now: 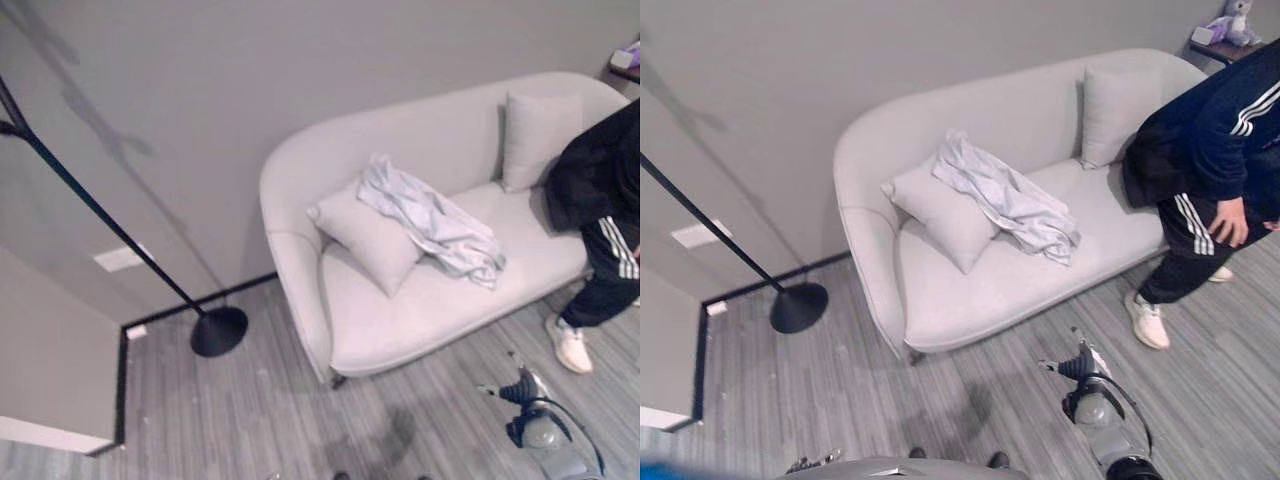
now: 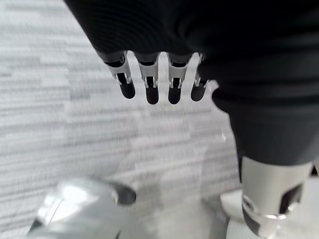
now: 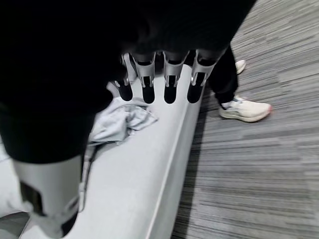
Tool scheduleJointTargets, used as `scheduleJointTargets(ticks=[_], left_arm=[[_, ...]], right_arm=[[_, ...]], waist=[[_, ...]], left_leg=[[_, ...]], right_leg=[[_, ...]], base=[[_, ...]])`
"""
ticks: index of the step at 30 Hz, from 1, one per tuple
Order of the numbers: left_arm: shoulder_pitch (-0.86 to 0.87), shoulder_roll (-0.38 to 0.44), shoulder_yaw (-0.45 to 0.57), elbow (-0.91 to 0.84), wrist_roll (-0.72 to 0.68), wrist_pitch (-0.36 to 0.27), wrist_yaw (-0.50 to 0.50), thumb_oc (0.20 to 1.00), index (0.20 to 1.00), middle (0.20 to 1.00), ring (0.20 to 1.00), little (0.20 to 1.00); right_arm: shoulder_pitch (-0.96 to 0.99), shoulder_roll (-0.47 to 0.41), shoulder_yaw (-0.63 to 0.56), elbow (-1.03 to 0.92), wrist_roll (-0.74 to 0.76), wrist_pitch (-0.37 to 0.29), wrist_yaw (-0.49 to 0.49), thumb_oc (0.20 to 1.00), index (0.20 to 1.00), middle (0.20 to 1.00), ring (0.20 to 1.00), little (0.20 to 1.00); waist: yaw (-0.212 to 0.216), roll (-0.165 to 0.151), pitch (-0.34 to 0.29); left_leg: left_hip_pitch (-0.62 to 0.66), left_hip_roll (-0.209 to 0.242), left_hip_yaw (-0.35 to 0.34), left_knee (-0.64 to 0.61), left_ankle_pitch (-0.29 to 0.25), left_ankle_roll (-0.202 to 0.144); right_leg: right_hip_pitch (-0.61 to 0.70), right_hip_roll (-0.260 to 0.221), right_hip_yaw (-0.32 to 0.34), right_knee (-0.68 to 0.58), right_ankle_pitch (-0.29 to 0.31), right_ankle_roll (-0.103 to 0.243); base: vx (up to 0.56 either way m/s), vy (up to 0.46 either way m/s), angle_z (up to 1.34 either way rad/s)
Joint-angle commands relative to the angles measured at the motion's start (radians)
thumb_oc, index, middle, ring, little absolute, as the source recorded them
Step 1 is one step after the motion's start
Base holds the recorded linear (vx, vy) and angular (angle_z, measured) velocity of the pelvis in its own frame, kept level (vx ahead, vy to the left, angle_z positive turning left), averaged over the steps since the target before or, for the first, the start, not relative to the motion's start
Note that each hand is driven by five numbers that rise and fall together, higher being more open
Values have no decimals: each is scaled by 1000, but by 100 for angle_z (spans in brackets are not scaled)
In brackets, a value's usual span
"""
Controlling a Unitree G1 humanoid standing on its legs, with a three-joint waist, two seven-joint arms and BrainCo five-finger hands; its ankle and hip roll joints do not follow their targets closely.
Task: Hang the clothes on the sofa on the clothes rack.
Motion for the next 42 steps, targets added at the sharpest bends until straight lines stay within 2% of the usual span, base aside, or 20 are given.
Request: scheduleJointTargets(ticks=[1, 8, 11, 14, 16, 19, 22, 25, 26, 27, 29, 30, 31, 33, 36, 37, 38, 40, 41, 42], left_arm=[[-29, 5, 9, 15, 10, -10, -4, 1000, 1000, 1000, 1000, 1000], [-43, 24, -24, -66, -11, -27, -7, 1000, 1000, 1000, 1000, 1000], [-56, 36, -22, -71, -13, -25, -9, 1000, 1000, 1000, 1000, 1000], [-61, 49, -18, -61, -10, -19, -10, 1000, 1000, 1000, 1000, 1000], [-68, 57, -8, -46, -6, -13, -8, 1000, 1000, 1000, 1000, 1000], [-68, 54, -9, -35, -4, -12, -9, 1000, 1000, 1000, 1000, 1000], [-70, 46, -4, -19, -10, -15, -4, 1000, 1000, 1000, 1000, 1000], [-87, 43, -10, -20, -10, -23, 2, 1000, 1000, 1000, 1000, 1000], [-91, 48, -9, -26, -14, -26, 3, 1000, 1000, 1000, 1000, 1000], [-91, 48, -9, -26, -14, -26, 3, 1000, 1000, 1000, 1000, 1000], [-87, 61, -5, -36, -15, -30, 5, 1000, 1000, 1000, 1000, 1000], [-100, 62, 0, -37, -33, -31, 8, 1000, 1000, 1000, 1000, 1000], [-102, 62, 1, -50, -50, -31, 7, 1000, 1000, 1000, 1000, 1000], [-115, 48, -2, -63, -94, -41, 5, 1000, 1000, 1000, 1000, 1000], [-128, 24, -21, -66, -109, -48, -3, 1000, 1000, 1000, 1000, 1000], [-129, 21, -23, -79, -117, -51, -9, 1000, 1000, 1000, 1000, 1000], [-122, 13, -23, -115, -145, -56, -10, 1000, 1000, 1000, 1000, 1000], [-115, 9, -26, -136, -156, -56, -16, 1000, 1000, 1000, 1000, 1000], [-102, 5, -27, -164, -175, -57, -14, 1000, 1000, 1000, 1000, 1000], [-91, 0, -22, -161, -182, -53, -12, 1000, 1000, 1000, 1000, 1000]], right_arm=[[-35, -5, 32, -53, 24, -51, 17, 1000, 1000, 1000, 1000, 1000], [-36, 24, 46, -43, 47, -52, 42, 1000, 1000, 1000, 1000, 1000], [-59, 32, 59, -39, 28, -47, 53, 1000, 1000, 1000, 1000, 1000], [-61, 43, 66, -42, 23, -46, 60, 1000, 1000, 1000, 1000, 1000], [-52, 47, 63, -55, 20, -38, 67, 1000, 1000, 1000, 1000, 1000], [-48, 36, 51, -74, 22, -32, 69, 1000, 1000, 1000, 1000, 1000], [-40, 20, 38, -87, 14, -20, 62, 1000, 1000, 1000, 1000, 1000], [-23, 2, 33, -102, -29, -7, 72, 1000, 1000, 1000, 1000, 1000], [-19, -1, 38, -102, -35, -9, 78, 1000, 1000, 1000, 1000, 1000], [-19, -1, 39, -102, -35, -9, 78, 1000, 1000, 1000, 1000, 1000], [-5, 0, 55, -106, -38, -18, 95, 1000, 1000, 1000, 1000, 1000], [-21, 1, 73, -80, -33, -24, 96, 1000, 1000, 1000, 1000, 1000], [-23, 1, 83, -78, -44, -19, 106, 1000, 1000, 1000, 1000, 1000], [-40, -14, 128, -106, -71, -33, 134, 1000, 1000, 1000, 1000, 1000], [-59, -32, 193, -138, -64, -67, 167, 1000, 1000, 1000, 1000, 1000], [-59, -38, 215, -151, -67, -76, 172, 1000, 1000, 1000, 1000, 1000], [-70, -43, 257, -164, -79, -83, 175, 1000, 1000, 1000, 1000, 1000], [-72, -44, 270, -174, -86, -86, 174, 1000, 1000, 1000, 1000, 1000], [-85, -40, 286, -190, -89, -86, 167, 1000, 1000, 1000, 1000, 1000], [-100, -33, 290, -175, -98, -83, 157, 1000, 1000, 1000, 1000, 1000]], waist=[[3, -13, -21], [8, -27, -32], [13, -20, -19], [5, -7, -4], [7, -6, 0], [0, -7, 3], [-18, -16, 9], [-48, -27, 9], [-53, -37, 9], [-54, -36, 10], [-55, -58, 1], [-63, -65, -2], [-64, -66, -6], [-68, -47, -13], [-65, -28, -16], [-56, -29, -13], [-32, -33, -4], [-21, -38, 3], [-1, -50, 28], [-1, -49, 32]], left_leg=[[-89, -36, 22, 83, -87, 31], [-51, -36, 39, 53, -101, 58], [-32, -30, 56, 39, -108, 81], [3, -21, 51, 21, -108, 97], [34, -2, 51, -6, -114, 85], [44, 10, 42, -10, -125, 71], [74, 25, 11, -9, -160, 47], [142, 81, -37, -21, -197, 9], [166, 103, -47, -29, -205, -5], [169, 105, -48, -31, -205, -6], [204, 132, -66, -46, -217, -31], [216, 162, -68, -52, -203, -44], [216, 190, -67, -53, -202, -50], [187, 261, -83, -40, -151, -70], [115, 316, -118, 27, -18, -82], [89, 318, -119, 65, 15, -77], [29, 320, -136, 171, 100, -65], [4, 314, -145, 223, 123, -54], [-68, 302, -144, 348, 154, -30], [-79, 315, -96, 362, 147, -27]], right_leg=[[71, 2, 8, 52, -132, 24], [59, -11, 16, 151, -163, 34], [-9, -41, 13, 305, -162, 64], [-94, -75, 7, 473, -119, 100], [-124, -132, -21, 438, -108, 90], [-123, -158, -12, 343, -78, 89], [-148, -178, 98, 146, 13, 120], [-206, -238, 211, 53, 118, 166], [-211, -241, 218, 55, 140, 176], [-208, -239, 216, 55, 139, 176], [-185, -232, 202, 57, 129, 184], [-215, -215, 219, 111, 135, 185], [-221, -197, 220, 146, 101, 179], [-229, -141, 196, 203, 31, 152], [-196, -86, 141, 190, -12, 113], [-178, -72, 129, 176, -27, 100], [-126, -42, 105, 133, -44, 66], [-98, -28, 100, 109, -49, 53], [-41, -11, 90, 71, -57, 28], [-20, -2, 72, 60, -70, 16]], base=[[147, 47, 6], [100, 70, -4], [47, 95, -17], [88, 52, -22], [137, -67, -4], [116, -127, 9], [219, -222, -2], [364, -344, 25], [342, -349, 31], [226, -249, 49], [262, -308, 62], [274, -381, 67], [236, -414, 58], [162, -359, 28], [136, -315, 25], [207, -414, 39], [154, -304, 34], [155, -297, 35], [204, -359, 42], [148, -272, 61]])
